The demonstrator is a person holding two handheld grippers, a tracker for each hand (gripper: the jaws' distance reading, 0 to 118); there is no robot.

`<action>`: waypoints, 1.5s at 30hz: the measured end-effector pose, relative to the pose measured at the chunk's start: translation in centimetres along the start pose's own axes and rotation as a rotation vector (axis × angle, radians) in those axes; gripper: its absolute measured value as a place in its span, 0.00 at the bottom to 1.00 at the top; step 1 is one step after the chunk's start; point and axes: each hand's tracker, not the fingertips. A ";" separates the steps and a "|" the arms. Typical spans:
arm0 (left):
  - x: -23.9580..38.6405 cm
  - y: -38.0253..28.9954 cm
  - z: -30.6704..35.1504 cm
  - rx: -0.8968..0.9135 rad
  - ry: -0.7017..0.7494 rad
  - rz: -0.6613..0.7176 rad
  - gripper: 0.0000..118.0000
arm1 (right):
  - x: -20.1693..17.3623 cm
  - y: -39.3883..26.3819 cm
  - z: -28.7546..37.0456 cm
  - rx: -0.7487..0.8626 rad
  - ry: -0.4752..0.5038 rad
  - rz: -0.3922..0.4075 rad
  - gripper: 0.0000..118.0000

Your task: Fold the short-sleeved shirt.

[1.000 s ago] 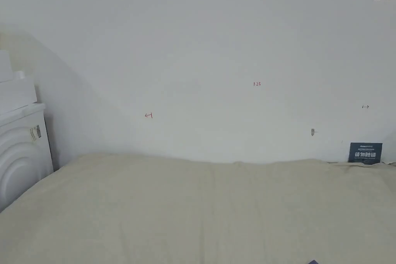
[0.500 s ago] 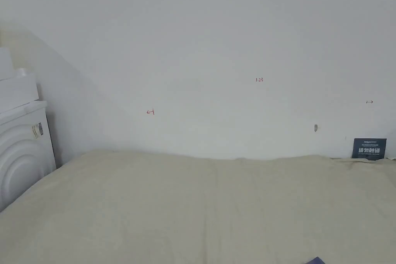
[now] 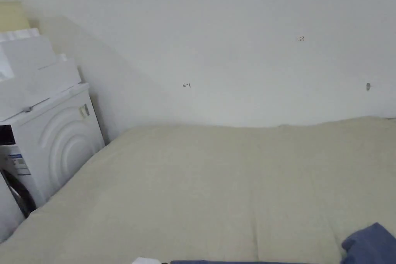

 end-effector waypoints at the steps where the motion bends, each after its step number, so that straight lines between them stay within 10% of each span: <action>1: -0.9 0.0 -1.9 -0.038 -0.018 0.034 0.50 | 0.0 -0.3 -0.2 -0.012 0.004 -0.003 0.01; 3: -2.6 0.0 -5.9 -0.116 -0.038 0.114 0.67 | 0.0 -0.9 -0.7 -0.033 -0.004 -0.002 0.01; 20: -4.4 -1.8 -26.8 -0.464 0.027 0.065 0.69 | 4.0 -3.9 -4.3 -0.226 -0.093 -0.091 0.01; 21: -3.9 -1.7 -26.6 -0.473 0.050 0.021 0.63 | 4.3 -4.0 -4.5 -0.231 -0.102 -0.104 0.01; 24: -2.3 -1.8 -25.9 -0.446 -0.041 -0.080 0.06 | 5.2 -4.4 -5.1 -0.239 -0.095 -0.142 0.01; 27: -1.5 -2.3 -26.6 -0.469 0.024 -0.094 0.04 | 6.3 -3.7 -6.5 -0.236 -0.107 -0.134 0.08; 32: -2.7 -2.3 -26.7 -0.482 -0.002 -0.042 0.04 | 11.4 -0.3 -13.2 -0.309 -0.139 -0.075 0.67; 38: -4.0 -2.1 -27.3 -0.513 -0.015 0.118 0.04 | 19.5 1.0 -25.8 -0.516 -0.187 -0.207 0.69; 45: -3.7 -1.5 -27.7 -0.547 -0.014 0.075 0.04 | 18.8 -2.9 -32.7 -0.760 -0.187 -0.064 0.64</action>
